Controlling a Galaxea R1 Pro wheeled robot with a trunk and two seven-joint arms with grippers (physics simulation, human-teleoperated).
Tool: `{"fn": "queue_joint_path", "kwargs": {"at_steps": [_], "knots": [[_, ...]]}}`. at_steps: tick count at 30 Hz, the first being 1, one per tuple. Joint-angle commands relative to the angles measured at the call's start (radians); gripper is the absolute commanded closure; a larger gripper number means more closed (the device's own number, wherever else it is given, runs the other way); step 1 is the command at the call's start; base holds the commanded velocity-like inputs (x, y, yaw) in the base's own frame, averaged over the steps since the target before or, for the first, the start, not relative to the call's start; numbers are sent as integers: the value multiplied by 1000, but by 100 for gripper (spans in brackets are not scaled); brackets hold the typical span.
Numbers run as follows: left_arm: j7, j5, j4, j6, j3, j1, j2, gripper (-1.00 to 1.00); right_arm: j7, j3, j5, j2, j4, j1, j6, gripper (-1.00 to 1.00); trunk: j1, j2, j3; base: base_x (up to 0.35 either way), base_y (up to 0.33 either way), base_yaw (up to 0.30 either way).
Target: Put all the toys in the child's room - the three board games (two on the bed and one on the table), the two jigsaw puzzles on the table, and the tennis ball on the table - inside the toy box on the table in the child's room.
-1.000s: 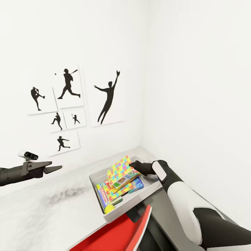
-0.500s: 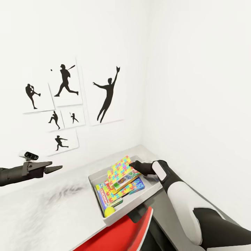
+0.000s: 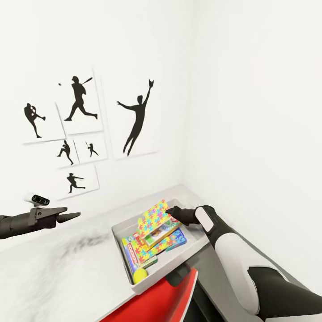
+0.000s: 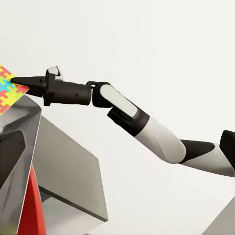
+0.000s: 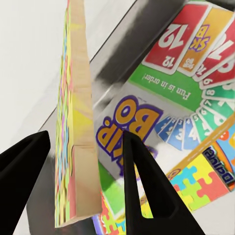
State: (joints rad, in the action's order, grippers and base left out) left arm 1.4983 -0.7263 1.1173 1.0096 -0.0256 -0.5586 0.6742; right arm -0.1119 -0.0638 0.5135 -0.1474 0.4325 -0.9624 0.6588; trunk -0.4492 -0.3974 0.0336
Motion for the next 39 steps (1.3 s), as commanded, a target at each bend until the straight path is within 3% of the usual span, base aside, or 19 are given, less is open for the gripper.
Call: {"fn": "queue_joint_path", "kwargs": {"at_steps": [1,11,39], "knots": [[3,-3,0,11,-3,-1,2,-100,-3,-7,-4,-1,0,-1,5,100,-1,-3,4,83,0,0],[3,-3,0,10,-3,-1,2,-100,-4,-6,-4,0,1,-1,3,100,-1,-3,19,63,39,0],[3,-2,0,10,-3,-1,4,-100,-3,-8,-6,2,-2,-1,4,100,-1,-3,20,1,1,0]]}}
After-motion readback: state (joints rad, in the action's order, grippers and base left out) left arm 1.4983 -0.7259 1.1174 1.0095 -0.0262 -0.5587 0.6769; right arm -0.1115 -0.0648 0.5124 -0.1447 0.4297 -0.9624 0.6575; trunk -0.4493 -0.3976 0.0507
